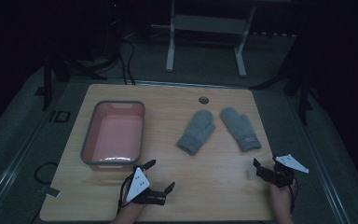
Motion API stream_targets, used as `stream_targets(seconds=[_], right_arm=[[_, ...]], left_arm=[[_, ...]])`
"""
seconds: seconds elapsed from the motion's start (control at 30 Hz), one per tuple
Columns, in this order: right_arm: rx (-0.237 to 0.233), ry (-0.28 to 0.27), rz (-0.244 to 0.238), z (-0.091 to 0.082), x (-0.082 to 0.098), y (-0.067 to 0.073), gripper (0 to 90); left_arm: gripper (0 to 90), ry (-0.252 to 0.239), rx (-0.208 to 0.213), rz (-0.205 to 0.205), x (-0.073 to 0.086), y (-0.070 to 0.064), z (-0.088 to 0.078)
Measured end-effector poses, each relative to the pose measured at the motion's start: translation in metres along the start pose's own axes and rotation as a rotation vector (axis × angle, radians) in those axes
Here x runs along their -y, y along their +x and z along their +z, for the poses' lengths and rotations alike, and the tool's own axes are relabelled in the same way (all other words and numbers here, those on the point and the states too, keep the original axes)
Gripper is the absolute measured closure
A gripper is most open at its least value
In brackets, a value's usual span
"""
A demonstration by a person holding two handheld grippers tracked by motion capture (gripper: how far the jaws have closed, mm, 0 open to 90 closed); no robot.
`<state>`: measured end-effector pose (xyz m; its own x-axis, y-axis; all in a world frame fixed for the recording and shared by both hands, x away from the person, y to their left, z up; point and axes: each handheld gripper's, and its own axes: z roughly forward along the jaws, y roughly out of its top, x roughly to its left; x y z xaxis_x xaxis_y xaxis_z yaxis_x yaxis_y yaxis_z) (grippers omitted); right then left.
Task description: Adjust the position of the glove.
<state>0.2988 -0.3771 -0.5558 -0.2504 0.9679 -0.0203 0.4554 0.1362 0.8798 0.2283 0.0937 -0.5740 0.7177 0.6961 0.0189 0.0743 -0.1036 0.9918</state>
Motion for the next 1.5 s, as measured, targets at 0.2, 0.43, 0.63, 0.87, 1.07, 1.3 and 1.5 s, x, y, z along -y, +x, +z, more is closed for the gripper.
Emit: stream_targets(seconds=[0.2, 0.43, 0.63, 0.87, 1.07, 1.3, 1.5], right_arm=[[-0.022, 0.031, 0.012, 0.001, -0.002, 0.0, 14.3], [-0.104, 0.069, 0.049, 0.001, -0.017, -0.002, 14.0], [-0.144, 0.042, 0.041, 0.001, -0.042, -0.003, 12.0], [-0.153, 0.092, -0.046, 0.016, -0.065, 0.009, 13.8], [-0.226, 0.125, -0.048, 0.031, -0.083, 0.028, 14.1], [-0.318, 0.11, -0.103, 0.05, -0.106, 0.055, 14.7], [-0.357, 0.118, -0.155, 0.068, -0.12, 0.068, 15.8]], left_arm=[[0.2, -0.001, 0.003, 0.011, 0.0, -0.001, 0.0], [0.2, -0.011, 0.003, 0.009, 0.0, -0.001, -0.001], [0.2, -0.01, 0.009, -0.008, 0.001, 0.0, -0.001], [0.2, -0.01, 0.01, -0.009, 0.001, 0.0, -0.001], [0.2, -0.011, 0.011, -0.015, 0.001, 0.001, -0.001], [0.2, -0.009, 0.014, -0.016, 0.0, 0.001, -0.001], [0.2, -0.008, 0.019, -0.025, 0.0, 0.001, -0.001]])
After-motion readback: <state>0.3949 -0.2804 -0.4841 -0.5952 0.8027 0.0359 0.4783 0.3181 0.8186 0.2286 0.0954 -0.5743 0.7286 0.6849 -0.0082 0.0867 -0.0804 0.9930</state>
